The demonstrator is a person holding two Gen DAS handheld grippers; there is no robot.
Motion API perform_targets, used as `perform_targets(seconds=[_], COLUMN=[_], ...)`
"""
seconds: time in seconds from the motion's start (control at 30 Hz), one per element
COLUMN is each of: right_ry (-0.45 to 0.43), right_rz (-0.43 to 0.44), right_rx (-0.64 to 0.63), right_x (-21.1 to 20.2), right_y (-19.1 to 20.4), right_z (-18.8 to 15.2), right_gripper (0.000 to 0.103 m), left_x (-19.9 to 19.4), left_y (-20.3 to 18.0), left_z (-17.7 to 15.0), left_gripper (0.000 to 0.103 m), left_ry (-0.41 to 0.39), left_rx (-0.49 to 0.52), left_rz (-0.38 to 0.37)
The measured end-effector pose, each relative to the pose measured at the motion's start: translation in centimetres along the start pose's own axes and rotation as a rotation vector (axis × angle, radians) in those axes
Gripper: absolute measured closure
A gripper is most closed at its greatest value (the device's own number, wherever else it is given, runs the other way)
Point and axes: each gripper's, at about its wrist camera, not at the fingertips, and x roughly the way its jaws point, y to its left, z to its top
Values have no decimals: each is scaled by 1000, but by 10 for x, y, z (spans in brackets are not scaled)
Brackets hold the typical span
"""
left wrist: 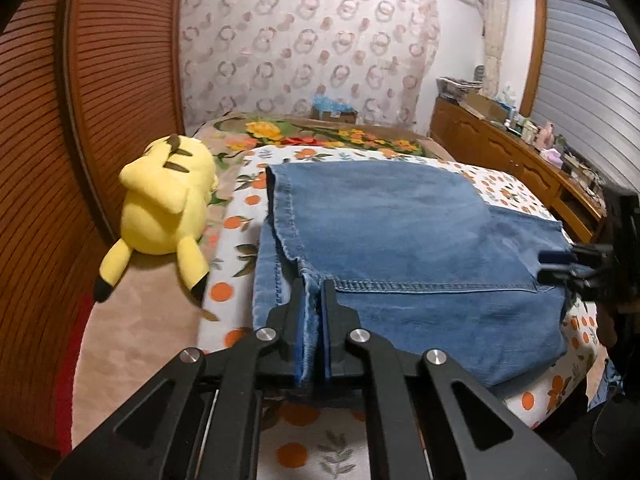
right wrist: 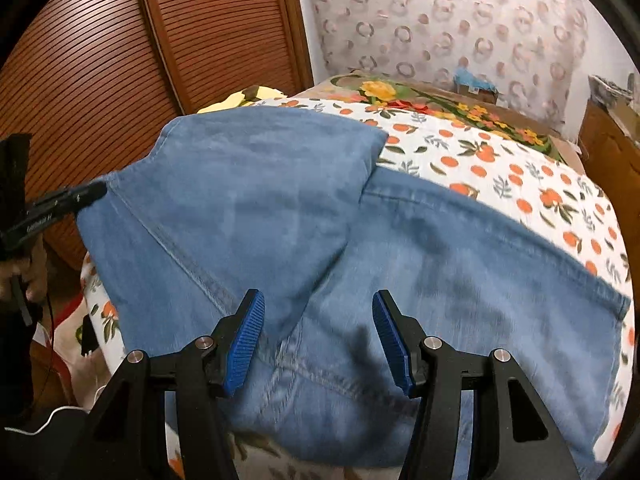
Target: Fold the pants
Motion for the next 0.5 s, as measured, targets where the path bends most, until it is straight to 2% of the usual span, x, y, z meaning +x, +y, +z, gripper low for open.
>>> perform_targets(seconds=[0.17, 0.27, 0.37, 0.43, 0.47, 0.5], right_ry=[-12, -25, -46, -61, -66, -73], right_rz=[-19, -32, -50, -59, -65, -72], right_rx=[-10, -8, 4, 18, 26, 33], right_x=[-7, -15, -29, -40, -44, -48], right_y=[1, 3, 1, 0, -2, -4], right_z=[-7, -12, -19, -25, -28, -30], right_gripper=[45, 45, 45, 45, 45, 45], left_x=[2, 2, -2, -6, -8, -9], left_y=[-5, -11, -20, -28, -32, -35], left_z=[-3, -1, 4, 9, 11, 13], left_gripper=[94, 85, 66, 44, 38, 24], left_ry=[18, 14, -2, -27, -38, -46], left_rx=[13, 33, 56, 69, 72, 72], left_rz=[6, 37, 56, 36, 22, 12])
